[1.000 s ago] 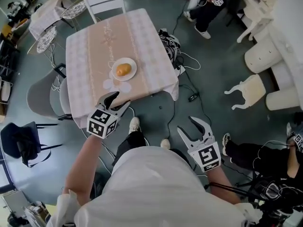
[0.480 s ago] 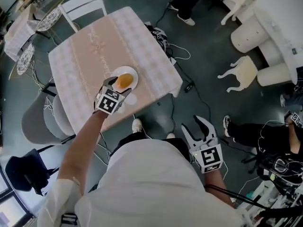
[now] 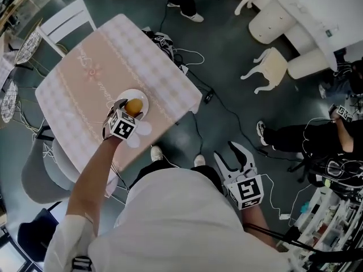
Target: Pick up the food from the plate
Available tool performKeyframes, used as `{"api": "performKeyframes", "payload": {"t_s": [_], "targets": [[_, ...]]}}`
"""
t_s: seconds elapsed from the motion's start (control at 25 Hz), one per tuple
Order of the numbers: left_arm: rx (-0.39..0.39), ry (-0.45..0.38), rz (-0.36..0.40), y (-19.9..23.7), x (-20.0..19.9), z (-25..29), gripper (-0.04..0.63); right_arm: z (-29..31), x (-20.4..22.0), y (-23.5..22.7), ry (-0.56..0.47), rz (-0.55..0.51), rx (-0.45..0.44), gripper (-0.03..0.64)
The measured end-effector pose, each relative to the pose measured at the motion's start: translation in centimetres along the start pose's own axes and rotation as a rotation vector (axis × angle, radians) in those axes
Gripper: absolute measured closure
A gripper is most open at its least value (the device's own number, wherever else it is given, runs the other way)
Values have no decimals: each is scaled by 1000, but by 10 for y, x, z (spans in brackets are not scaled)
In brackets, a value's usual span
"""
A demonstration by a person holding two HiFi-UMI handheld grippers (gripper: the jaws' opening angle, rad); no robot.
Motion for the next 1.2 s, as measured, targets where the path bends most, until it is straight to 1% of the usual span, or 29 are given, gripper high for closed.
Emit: {"api": "performKeyframes", "payload": {"t_s": [0.08,0.2,0.32,0.52,0.68,0.8,1.0,1.2], "targets": [[6,23,13,1,4,4,235,1,1,0,3,2,2,410],[29,25,2,2,8,3,236,4,4,0,3,5,-6,410],[16,20,-2,2,7,-1,241,4,5,-2,13,-2,-15,410],[-9,9,-14,2,0,-16,241,8,4,-6,9,-30,-66,410],[-29,-29,-53,-4,-11,-33,242,4,7,-17,2,-42,-90,410],[-46,-64,-103,-8,-23,-49,242,1,7,-29,-7,-62,-112,410],[-78,-134,-174,-25,-47,-76,242,-8,15,-53,-22,-63,-150,410],[-107,-179,-197,-54,-77,-110,242,-16,15,-72,-26,-83,-213,410]]}}
Point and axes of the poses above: the fingertips, and each gripper's own axes: z forward along the fingers, y to its left, x out of its underside, the point moved 9 cm from there along -z, backward along the fingers, and after that the axes turned 12 degrees about z, right-handed, at the moved point
